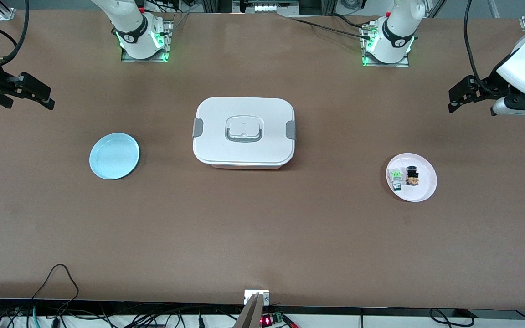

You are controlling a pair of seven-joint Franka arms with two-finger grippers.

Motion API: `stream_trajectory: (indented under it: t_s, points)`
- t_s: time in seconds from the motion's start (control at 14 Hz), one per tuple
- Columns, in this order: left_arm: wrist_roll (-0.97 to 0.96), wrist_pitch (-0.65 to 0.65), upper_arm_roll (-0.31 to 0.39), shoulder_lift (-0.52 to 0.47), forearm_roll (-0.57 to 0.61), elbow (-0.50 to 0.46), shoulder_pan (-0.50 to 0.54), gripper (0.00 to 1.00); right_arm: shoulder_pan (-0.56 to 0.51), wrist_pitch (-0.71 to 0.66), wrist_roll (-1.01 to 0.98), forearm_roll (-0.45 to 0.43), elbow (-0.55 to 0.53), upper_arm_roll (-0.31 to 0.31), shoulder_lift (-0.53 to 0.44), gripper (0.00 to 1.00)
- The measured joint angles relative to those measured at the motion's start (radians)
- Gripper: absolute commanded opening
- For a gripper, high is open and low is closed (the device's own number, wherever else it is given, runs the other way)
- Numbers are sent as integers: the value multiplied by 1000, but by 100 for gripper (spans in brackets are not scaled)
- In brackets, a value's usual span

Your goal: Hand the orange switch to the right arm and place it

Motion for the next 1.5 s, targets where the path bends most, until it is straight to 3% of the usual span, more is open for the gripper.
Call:
stream_trajectory:
  t_s: [1.5]
  points:
    - [1, 3, 0, 21, 0, 19, 0, 100, -3, 0, 0, 0, 0, -9, 0, 100]
